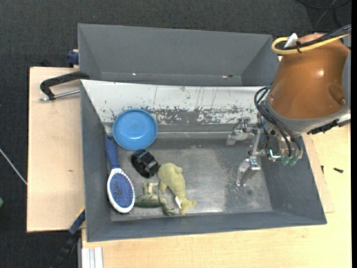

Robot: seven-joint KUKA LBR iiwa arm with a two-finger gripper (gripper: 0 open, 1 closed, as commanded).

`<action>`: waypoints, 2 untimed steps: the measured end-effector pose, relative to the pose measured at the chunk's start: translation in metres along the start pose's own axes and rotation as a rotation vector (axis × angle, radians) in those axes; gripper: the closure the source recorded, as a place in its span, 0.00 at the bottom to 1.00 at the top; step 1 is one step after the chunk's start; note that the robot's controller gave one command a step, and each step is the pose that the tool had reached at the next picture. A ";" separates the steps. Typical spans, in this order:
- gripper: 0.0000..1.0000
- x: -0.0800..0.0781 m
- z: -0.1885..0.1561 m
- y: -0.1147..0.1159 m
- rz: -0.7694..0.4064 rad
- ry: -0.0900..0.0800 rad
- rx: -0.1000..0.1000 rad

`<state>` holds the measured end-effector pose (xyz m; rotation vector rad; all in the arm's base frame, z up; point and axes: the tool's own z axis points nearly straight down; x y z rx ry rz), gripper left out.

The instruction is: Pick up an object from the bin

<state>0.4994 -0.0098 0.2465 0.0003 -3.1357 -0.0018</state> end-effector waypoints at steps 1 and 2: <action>0.00 -0.041 0.065 0.095 -0.041 -0.004 -0.003; 0.00 -0.018 0.171 0.121 -0.208 -0.001 0.000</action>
Offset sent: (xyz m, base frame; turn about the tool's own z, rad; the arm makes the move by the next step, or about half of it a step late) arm 0.0402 0.0883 -0.0623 -0.0320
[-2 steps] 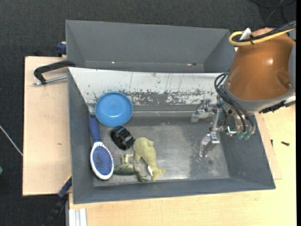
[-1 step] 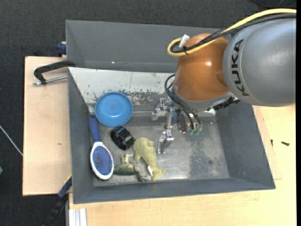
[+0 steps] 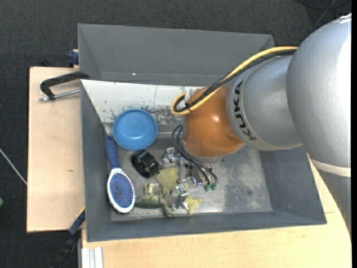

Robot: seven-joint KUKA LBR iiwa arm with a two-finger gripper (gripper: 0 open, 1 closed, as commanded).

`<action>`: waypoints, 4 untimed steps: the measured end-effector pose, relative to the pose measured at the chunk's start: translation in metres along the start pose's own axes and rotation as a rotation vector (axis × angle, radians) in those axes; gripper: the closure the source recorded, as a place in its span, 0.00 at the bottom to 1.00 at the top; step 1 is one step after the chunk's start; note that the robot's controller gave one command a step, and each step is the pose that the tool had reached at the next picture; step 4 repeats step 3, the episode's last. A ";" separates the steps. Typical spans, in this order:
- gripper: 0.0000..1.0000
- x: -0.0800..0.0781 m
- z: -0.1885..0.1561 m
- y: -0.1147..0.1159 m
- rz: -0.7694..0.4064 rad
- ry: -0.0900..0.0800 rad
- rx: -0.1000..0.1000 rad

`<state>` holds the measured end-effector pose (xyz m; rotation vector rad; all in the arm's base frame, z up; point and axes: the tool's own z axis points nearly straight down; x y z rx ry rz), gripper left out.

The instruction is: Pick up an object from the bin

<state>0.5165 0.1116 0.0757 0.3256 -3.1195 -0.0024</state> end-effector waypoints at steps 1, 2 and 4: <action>1.00 -0.002 -0.004 -0.001 0.002 -0.007 0.001; 1.00 -0.023 -0.116 0.026 0.012 -0.020 -0.001; 1.00 -0.006 -0.210 0.011 -0.326 -0.015 0.003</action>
Offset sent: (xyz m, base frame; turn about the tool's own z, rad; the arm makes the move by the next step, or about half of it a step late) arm 0.0000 0.0000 0.0000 0.0000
